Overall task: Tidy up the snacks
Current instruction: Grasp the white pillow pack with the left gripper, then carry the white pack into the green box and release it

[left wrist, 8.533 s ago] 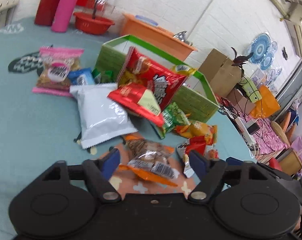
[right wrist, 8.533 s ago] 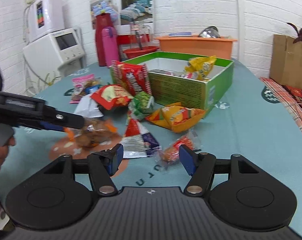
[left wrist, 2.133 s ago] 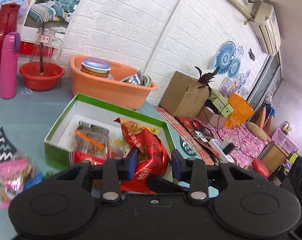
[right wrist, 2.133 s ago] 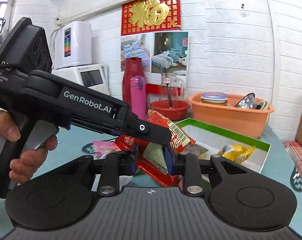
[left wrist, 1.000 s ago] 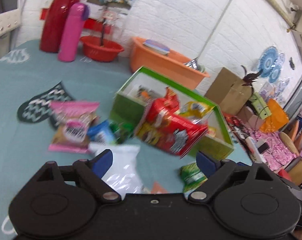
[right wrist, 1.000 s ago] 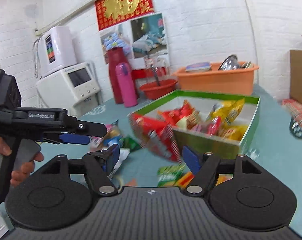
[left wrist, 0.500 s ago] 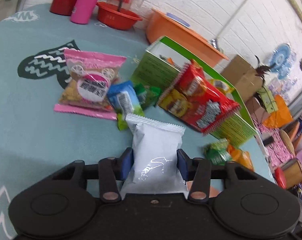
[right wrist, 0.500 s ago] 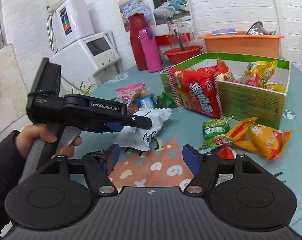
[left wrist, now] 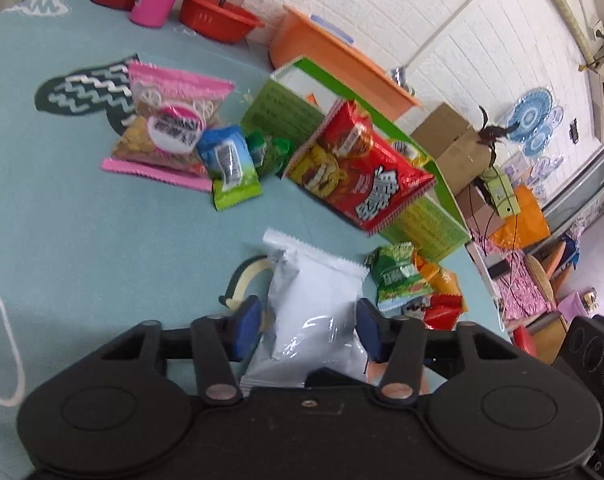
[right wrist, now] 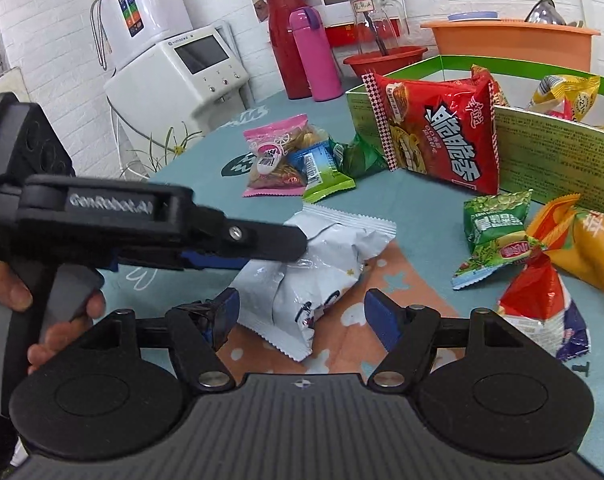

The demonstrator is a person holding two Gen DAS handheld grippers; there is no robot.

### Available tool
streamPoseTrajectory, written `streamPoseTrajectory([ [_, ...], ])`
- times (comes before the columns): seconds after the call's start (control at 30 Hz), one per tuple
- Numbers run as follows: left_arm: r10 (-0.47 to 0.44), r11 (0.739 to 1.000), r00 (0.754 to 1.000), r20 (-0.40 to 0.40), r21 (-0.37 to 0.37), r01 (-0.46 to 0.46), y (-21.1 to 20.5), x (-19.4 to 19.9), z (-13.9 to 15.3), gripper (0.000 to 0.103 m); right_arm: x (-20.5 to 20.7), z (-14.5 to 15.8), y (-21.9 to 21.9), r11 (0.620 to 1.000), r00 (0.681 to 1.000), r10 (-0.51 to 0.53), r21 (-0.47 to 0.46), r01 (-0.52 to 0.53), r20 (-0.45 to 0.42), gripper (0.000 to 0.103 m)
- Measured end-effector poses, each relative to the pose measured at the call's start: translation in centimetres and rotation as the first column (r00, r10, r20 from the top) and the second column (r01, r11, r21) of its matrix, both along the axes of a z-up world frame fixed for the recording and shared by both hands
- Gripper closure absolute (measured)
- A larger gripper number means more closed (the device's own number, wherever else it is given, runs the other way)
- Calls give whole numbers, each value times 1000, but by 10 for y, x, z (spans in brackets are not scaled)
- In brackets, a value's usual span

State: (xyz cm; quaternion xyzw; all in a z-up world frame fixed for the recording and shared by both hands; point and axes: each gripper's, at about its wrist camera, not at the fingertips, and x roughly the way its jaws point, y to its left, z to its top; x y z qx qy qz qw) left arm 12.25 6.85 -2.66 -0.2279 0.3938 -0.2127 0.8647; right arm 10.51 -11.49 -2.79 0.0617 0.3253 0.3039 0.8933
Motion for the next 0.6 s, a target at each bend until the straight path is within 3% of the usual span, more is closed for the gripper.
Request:
streamPoseTrajectory([
  [0.07, 10, 1000, 1000, 7, 0, -10, -2, -1, 1, 32, 0, -1, 5, 1000, 1000, 4, -28, -4, 28, 20],
  [0.13, 13, 1000, 1000, 20, 3, -13, -5, -4, 6, 33, -1, 1, 6, 999, 999, 14, -38, -13, 29, 27],
  [0.23, 4, 1000, 997, 74, -9, -3, -9, -6, 24, 33, -4, 11, -1, 1000, 998, 12, -23, -11, 64, 29],
  [0.37, -24, 999, 985, 170, -20, 28, -22, 2, 57, 33, -7, 38, -13, 1000, 984, -20, -15, 23, 177, 30],
  [0.6, -84, 996, 959, 272, -1, 88, -61, 40, 96, 33, 17, 71, -44, 994, 947, -113, 26, 110, 302, 30],
])
